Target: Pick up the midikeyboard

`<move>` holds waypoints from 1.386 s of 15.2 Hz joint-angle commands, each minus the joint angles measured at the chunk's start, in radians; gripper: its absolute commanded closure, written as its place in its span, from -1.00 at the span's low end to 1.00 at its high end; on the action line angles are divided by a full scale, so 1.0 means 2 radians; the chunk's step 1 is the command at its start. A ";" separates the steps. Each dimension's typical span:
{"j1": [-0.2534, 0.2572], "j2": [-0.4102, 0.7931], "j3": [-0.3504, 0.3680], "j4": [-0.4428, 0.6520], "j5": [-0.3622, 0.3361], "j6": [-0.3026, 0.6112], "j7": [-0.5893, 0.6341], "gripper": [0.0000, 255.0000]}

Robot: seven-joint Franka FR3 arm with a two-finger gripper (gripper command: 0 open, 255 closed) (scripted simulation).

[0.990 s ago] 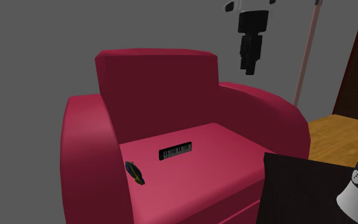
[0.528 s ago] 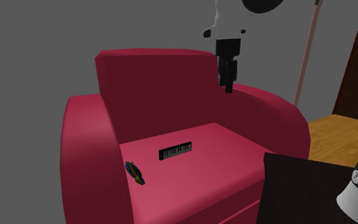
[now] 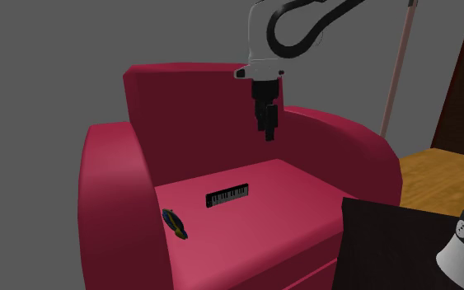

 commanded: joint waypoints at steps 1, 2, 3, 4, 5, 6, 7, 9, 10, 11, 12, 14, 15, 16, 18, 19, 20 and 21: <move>0.000 0.040 -0.002 0.023 0.010 0.015 -0.027 -1.00; -0.001 0.060 -0.002 0.036 0.016 0.020 -0.040 -1.00; -0.003 0.080 -0.001 0.049 0.021 0.026 -0.053 -1.00; -0.004 0.100 0.000 0.063 0.026 0.030 -0.065 -1.00; -0.006 0.120 0.002 0.077 0.031 0.034 -0.077 -1.00; -0.008 0.140 0.004 0.092 0.036 0.037 -0.089 -1.00; -0.010 0.160 0.006 0.108 0.040 0.040 -0.100 -1.00; -0.015 0.200 0.012 0.141 0.048 0.043 -0.121 -1.00; -0.018 0.220 0.015 0.159 0.051 0.044 -0.131 -1.00; -0.021 0.240 0.019 0.177 0.053 0.044 -0.141 -1.00; -0.023 0.260 0.022 0.196 0.056 0.044 -0.150 -1.00; -0.028 0.301 0.029 0.236 0.059 0.041 -0.167 -1.00; -0.030 0.322 0.033 0.258 0.060 0.039 -0.175 -1.00; -0.032 0.342 0.036 0.280 0.061 0.036 -0.182 -1.00; -0.036 0.385 0.043 0.328 0.061 0.027 -0.197 -1.00; -0.037 0.394 0.045 0.339 0.061 0.025 -0.200 -1.00; -0.037 0.398 0.045 0.339 0.061 0.029 -0.200 -1.00; -0.037 0.403 0.045 0.339 0.061 0.034 -0.200 -1.00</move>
